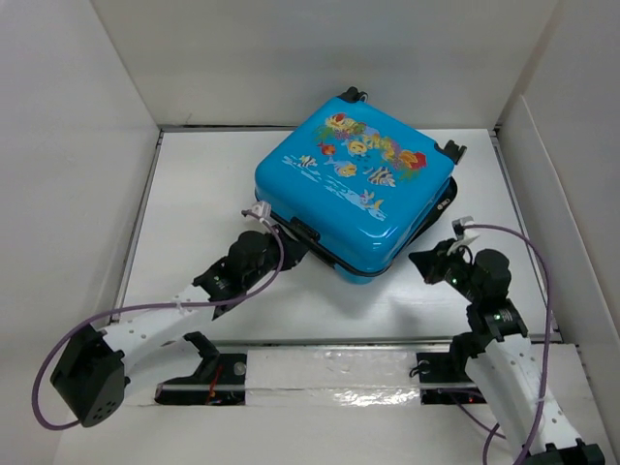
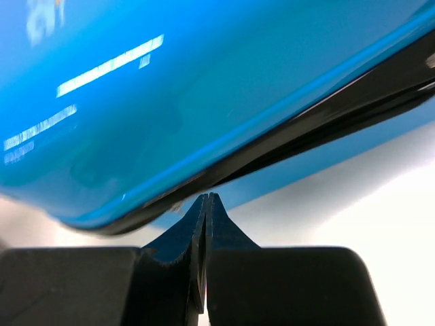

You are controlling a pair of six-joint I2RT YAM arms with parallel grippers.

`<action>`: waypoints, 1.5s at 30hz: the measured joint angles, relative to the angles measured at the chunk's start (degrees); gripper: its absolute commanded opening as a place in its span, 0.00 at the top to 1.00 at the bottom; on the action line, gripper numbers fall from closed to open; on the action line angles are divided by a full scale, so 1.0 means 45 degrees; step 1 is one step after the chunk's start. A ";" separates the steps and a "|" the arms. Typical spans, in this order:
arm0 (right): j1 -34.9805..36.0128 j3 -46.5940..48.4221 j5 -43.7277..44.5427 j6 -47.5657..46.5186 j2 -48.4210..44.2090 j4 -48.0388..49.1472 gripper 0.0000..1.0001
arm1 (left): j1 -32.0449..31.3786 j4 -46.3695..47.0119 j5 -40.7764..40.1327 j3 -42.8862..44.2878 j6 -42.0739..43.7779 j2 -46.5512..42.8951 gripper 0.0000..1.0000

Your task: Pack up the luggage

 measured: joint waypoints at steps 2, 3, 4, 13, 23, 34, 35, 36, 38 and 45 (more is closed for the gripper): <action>0.0500 -0.0325 -0.0024 0.0024 0.0092 -0.0092 0.98 | 0.0068 0.0024 -0.0015 0.0491 0.0141 0.0403 0.90; 0.0733 -0.0461 -0.0019 0.0019 0.0175 -0.0165 0.95 | 0.0121 0.0063 -0.0039 0.0763 0.0233 0.0622 0.90; 0.0952 -0.0578 -0.0034 0.0015 0.0253 -0.0180 0.86 | 0.0165 0.0112 -0.0049 0.0996 0.0316 0.0806 0.89; 0.2730 -0.1185 0.0321 -0.0029 0.1117 0.1044 0.55 | 0.0588 -0.0369 -0.0233 0.2113 0.1151 0.1792 0.88; 0.3002 -0.1540 0.2050 -0.0452 0.3254 0.3512 0.55 | 0.0661 -0.0500 -0.0855 0.2220 0.1438 0.1316 0.56; 0.3468 -0.1588 0.2108 -0.1069 0.3847 0.4551 0.58 | 0.0923 -0.1073 -0.2331 -0.0209 0.0792 -0.1277 0.46; 0.3521 -0.1622 0.2108 -0.1107 0.3798 0.4590 0.58 | 0.0923 -0.1073 -0.2191 -0.0544 0.0636 -0.1209 0.46; 0.3546 -0.1651 0.2108 -0.1156 0.3730 0.4600 0.58 | 0.0923 -0.1049 -0.2025 -0.0835 0.0495 -0.1078 0.46; 0.3614 -0.1656 0.2118 -0.1248 0.3604 0.4605 0.59 | 0.0923 -0.0894 -0.1574 -0.1282 0.0238 -0.0665 0.46; 0.3706 -0.2025 0.2215 -0.1331 0.3555 0.5333 0.79 | -0.0126 0.1287 -0.0554 -0.1486 -0.0427 0.0767 0.46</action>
